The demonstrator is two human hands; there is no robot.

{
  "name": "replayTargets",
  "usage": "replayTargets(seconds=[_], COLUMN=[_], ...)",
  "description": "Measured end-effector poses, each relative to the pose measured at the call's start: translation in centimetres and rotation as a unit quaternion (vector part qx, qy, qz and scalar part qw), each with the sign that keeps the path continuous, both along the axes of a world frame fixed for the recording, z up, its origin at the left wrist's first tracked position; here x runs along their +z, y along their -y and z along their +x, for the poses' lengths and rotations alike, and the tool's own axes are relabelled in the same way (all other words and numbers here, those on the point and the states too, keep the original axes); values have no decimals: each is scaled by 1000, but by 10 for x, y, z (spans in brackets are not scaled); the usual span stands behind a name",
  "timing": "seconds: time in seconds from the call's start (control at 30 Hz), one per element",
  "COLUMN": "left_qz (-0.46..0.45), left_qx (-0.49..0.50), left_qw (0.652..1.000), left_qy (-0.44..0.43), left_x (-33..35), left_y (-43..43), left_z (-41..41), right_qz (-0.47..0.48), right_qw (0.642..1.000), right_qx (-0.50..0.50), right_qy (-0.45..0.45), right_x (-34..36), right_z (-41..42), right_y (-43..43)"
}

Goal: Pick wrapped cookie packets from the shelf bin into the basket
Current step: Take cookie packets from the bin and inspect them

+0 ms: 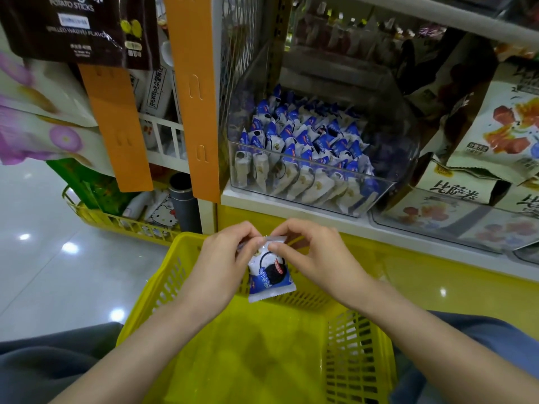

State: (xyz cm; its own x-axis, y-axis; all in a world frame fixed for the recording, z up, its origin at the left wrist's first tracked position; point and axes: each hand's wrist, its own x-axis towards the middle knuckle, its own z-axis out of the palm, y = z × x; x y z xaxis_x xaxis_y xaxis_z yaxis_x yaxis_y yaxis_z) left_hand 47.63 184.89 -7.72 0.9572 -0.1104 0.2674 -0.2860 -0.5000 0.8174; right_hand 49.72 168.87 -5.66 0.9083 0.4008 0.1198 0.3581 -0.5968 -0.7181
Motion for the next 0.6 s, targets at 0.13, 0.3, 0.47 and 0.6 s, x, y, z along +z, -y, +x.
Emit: replayTargets(seconds=[0.13, 0.3, 0.47, 0.6], left_qz=[-37, -88, -241, -441], left_qx=[2, 66, 27, -10], left_qw=[999, 994, 947, 832], left_qy=[-17, -21, -211, -337], left_x=[0, -2, 3, 4], left_y=[2, 3, 7, 7], left_z=[4, 4, 5, 10], right_qz=[44, 245, 272, 22], right_qw=[998, 945, 946, 975], right_qx=[-46, -161, -165, 6], right_qy=[-3, -142, -60, 219], right_x=[1, 8, 10, 0], right_z=[0, 10, 10, -2], right_y=[0, 7, 8, 3])
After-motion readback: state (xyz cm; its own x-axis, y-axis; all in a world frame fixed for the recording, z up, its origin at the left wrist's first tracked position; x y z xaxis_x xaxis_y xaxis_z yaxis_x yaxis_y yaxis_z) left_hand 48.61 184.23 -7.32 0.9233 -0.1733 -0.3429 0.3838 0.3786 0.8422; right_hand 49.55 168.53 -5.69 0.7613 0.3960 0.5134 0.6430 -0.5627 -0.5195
